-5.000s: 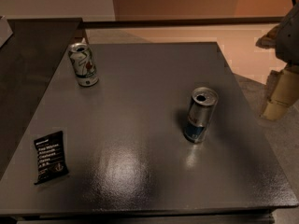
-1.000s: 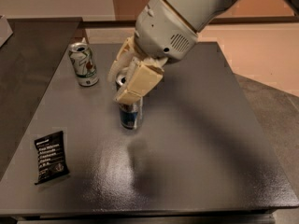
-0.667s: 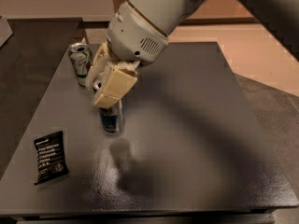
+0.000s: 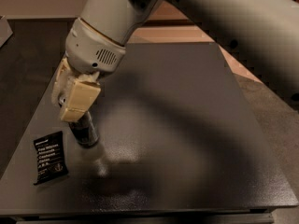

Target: Move redbull can near rxbar chocolate

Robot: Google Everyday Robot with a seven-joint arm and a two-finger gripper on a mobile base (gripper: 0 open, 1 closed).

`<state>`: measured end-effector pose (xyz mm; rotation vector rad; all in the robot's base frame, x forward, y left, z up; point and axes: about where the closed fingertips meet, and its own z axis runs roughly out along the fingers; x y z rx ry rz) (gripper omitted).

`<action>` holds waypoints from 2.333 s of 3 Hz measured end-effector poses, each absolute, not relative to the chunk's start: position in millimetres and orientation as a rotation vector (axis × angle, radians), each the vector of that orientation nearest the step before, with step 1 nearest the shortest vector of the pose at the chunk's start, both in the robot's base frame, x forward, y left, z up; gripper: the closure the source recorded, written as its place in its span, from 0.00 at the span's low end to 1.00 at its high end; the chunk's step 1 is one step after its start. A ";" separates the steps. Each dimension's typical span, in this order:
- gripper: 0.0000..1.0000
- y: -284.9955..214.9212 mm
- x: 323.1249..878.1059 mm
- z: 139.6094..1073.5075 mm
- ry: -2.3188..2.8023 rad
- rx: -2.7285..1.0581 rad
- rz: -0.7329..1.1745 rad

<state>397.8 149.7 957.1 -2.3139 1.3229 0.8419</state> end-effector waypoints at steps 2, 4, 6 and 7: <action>0.84 174.3 397.8 942.5 1.307 -2.367 0.866; 0.38 176.3 406.3 926.4 1.332 -2.359 0.904; 0.00 179.7 404.3 928.3 1.325 -2.357 0.896; 0.00 179.7 404.3 928.3 1.325 -2.357 0.896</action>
Offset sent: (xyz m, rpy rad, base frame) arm 0.0042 0.0307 -0.0272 -0.0515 0.0465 0.0533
